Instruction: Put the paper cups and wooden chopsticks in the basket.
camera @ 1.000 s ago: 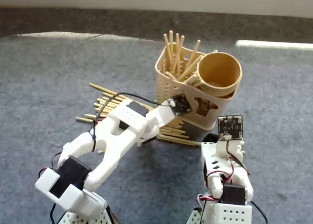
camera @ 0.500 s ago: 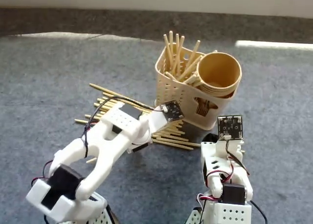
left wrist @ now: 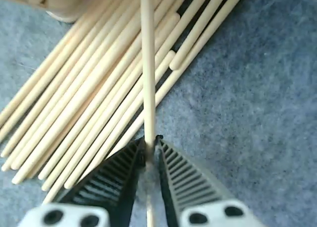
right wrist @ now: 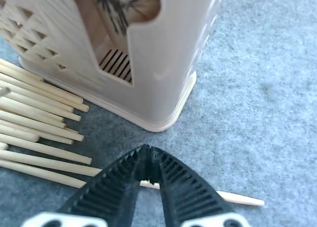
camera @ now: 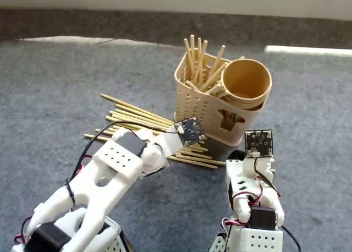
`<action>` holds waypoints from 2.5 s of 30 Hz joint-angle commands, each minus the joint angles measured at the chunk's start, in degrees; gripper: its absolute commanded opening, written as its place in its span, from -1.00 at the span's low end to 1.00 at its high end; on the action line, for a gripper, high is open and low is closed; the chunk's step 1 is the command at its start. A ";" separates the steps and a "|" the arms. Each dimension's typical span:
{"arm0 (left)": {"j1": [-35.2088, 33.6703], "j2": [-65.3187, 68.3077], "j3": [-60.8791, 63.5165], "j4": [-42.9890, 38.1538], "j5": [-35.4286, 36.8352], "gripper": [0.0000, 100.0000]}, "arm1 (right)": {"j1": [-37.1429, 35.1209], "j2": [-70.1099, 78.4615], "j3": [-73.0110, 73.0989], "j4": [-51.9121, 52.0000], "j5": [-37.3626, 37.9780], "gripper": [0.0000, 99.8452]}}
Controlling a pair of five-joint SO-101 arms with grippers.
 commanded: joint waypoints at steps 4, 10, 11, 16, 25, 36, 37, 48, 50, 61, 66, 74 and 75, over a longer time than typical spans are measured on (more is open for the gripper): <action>1.19 -12.70 -0.31 -0.70 2.73 -0.99 | 0.57 -0.48 7.69 0.13 0.53 -0.98; 1.19 -23.25 -4.26 5.19 2.81 -0.99 | 0.57 -0.48 7.69 0.13 0.53 -0.98; 1.19 -24.84 -6.11 6.68 2.81 -0.99 | 0.57 -0.48 7.69 0.13 0.53 -0.98; 1.10 -29.76 -15.43 10.29 7.03 -0.99 | 0.57 -0.48 7.69 0.13 0.53 -0.98; 1.01 -30.46 -24.40 1.23 19.08 -0.99 | 0.57 -0.48 7.69 0.13 0.53 -0.98; 1.10 -29.93 -23.96 -24.97 26.37 -0.99 | 0.57 -0.48 7.69 0.13 0.53 -0.98; 1.10 -29.05 -24.04 -26.90 26.37 -0.99 | 0.57 -0.48 7.69 0.13 0.53 -0.98; 1.89 -16.66 -26.59 -38.59 29.01 -0.99 | 0.57 -0.48 7.69 0.13 0.53 -0.98; 2.07 -14.55 -28.44 -38.68 31.03 -0.99 | 0.57 -0.48 7.69 0.13 0.53 -0.98; 1.80 -1.10 -34.77 -38.86 32.09 -0.99 | 0.75 -0.48 7.69 0.13 0.53 -0.98; -0.04 2.77 -34.77 -38.95 32.18 -0.99 | 1.98 -0.57 7.69 -0.04 0.53 -0.98; -2.07 4.00 -38.20 -28.84 37.63 -0.81 | 1.98 -0.57 7.69 -0.04 0.53 -0.98; -2.07 4.00 -39.08 -26.99 37.63 -0.80 | 1.98 -0.57 7.69 -0.04 0.53 -0.98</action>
